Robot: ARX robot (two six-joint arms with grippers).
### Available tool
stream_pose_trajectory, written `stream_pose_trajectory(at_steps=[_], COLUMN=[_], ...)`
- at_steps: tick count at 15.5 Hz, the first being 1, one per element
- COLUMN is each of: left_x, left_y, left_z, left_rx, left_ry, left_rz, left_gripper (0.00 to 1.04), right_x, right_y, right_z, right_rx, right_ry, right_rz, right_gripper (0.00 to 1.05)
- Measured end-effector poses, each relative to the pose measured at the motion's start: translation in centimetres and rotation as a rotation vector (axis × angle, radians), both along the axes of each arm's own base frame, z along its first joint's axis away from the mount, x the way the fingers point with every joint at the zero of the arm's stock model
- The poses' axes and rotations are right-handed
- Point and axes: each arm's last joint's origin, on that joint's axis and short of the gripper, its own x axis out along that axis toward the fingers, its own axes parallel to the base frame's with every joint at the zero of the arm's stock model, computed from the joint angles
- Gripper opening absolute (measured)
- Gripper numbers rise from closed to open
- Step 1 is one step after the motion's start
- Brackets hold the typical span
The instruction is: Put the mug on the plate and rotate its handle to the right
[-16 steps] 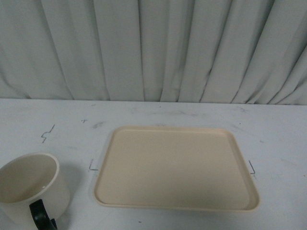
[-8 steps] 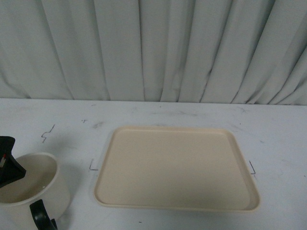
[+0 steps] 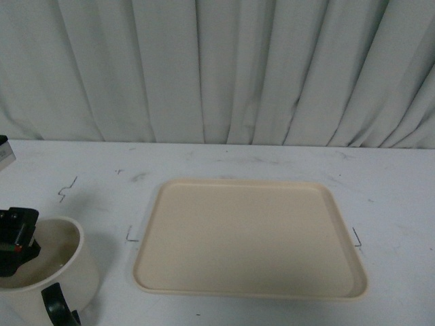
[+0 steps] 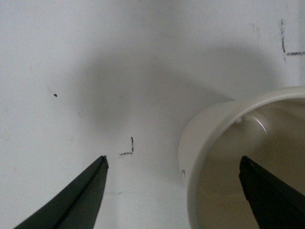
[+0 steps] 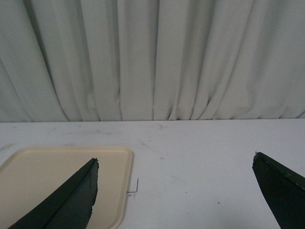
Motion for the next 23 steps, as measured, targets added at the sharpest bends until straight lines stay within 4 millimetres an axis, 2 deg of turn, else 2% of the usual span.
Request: stream_pose_trajectory(at_steps=[5,6,7,10,11,13,15,16,18,20,22,23], left_x=[-0.9,-1.0,-1.4,-0.5,0.3,0.9,1.2,1.6,3.2,4.0,4.9,5.1], left_y=[0.1,0.1,-0.3,-2.9,-4.4,-5.9,-6.6,-7.6,-12.1,-14.9,-19.1,-20.4], left_z=[-0.6,-0.3,1.1,3.9,5.0,5.9,6.2,6.6,6.9,6.6,6.4,6.3], left_rx=[-0.002,-0.009,-0.026,-0.040,-0.051,-0.061,-0.065,-0.072,-0.092,-0.102,-0.114,-0.109], left_ry=[0.028,0.023,0.003,-0.060,-0.097,-0.124,-0.132,-0.144,-0.150,-0.131,-0.121,-0.118], left_rz=[0.005,0.001,-0.012,-0.096,-0.132,-0.172,-0.188,-0.214,-0.308,-0.363,-0.438,-0.460], left_gripper=[0.32,0.19,0.03,0.03,0.03,0.03,0.03,0.03,0.03,0.03,0.03,0.03], right_x=[0.0,0.0,0.0,0.0,0.0,0.0,0.0,0.0,0.0,0.0,0.0,0.0], right_y=[0.0,0.0,0.0,0.0,0.0,0.0,0.0,0.0,0.0,0.0,0.0,0.0], right_z=[0.0,0.0,0.0,0.0,0.0,0.0,0.0,0.0,0.0,0.0,0.0,0.0], right_rx=[0.000,0.000,0.000,0.000,0.000,0.000,0.000,0.000,0.000,0.000,0.000,0.000], right_ry=[0.000,0.000,0.000,0.000,0.000,0.000,0.000,0.000,0.000,0.000,0.000,0.000], right_rz=[0.000,0.000,0.000,0.000,0.000,0.000,0.000,0.000,0.000,0.000,0.000,0.000], right_gripper=[0.98,0.98,0.98,0.98,0.98,0.98,0.98,0.98,0.98,0.98,0.98,0.98])
